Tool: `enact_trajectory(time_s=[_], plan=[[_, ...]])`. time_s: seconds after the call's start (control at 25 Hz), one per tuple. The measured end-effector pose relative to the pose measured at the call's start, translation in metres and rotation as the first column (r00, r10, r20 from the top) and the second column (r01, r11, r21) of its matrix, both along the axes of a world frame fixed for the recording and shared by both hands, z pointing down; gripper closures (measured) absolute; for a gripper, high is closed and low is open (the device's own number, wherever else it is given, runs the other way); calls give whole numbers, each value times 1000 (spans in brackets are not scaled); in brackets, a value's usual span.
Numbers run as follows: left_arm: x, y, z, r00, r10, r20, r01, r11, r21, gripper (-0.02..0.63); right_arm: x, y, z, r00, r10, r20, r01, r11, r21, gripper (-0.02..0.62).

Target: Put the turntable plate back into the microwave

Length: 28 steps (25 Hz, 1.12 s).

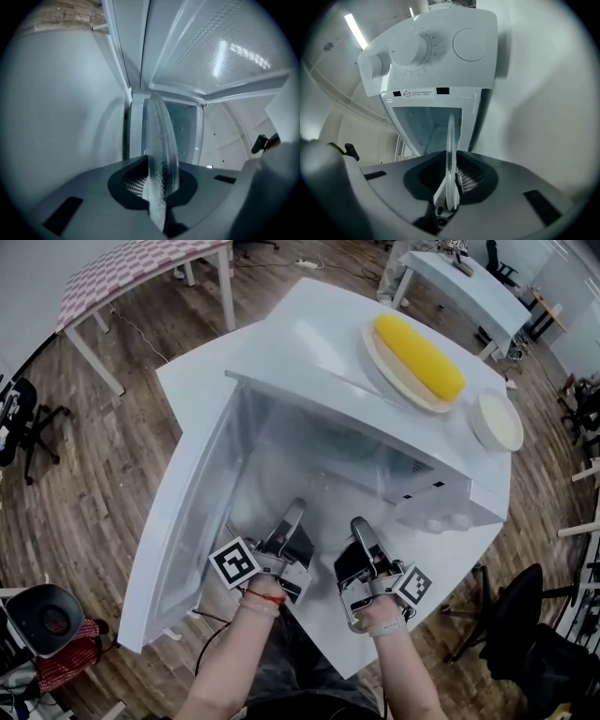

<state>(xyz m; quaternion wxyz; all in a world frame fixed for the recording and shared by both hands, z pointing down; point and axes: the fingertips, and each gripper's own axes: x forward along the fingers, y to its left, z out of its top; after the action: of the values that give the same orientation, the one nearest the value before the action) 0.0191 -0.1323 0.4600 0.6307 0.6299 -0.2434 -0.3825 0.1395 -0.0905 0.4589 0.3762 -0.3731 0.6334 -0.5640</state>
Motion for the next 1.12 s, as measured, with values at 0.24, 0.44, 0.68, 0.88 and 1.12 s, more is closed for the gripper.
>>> enact_trajectory(time_s=[0.24,0.44,0.68,0.88,1.12], plan=[[4,-10,3,999,-32,-8,31,999,-37,575,-10,2,2,999,-30,18,30,999,-14,525],[5,-27,3,999,-53,3,53,997,-49,575,-19,-6,2,998,-44,45,46,998,-31,525],[11,-41,2,998,-68,19,69,997,-43,575,-19,-18,5,994,-6,109,13,998,-61,525],[18,-47,1,998,-69,10,69,996,-50,575,-21,-25,4,993,-7,119,14,998,-61,525],[21,-51,3,997,-71,-3,71,996,-46,575,-21,-31,8,991,3,130,6,997,-71,526]])
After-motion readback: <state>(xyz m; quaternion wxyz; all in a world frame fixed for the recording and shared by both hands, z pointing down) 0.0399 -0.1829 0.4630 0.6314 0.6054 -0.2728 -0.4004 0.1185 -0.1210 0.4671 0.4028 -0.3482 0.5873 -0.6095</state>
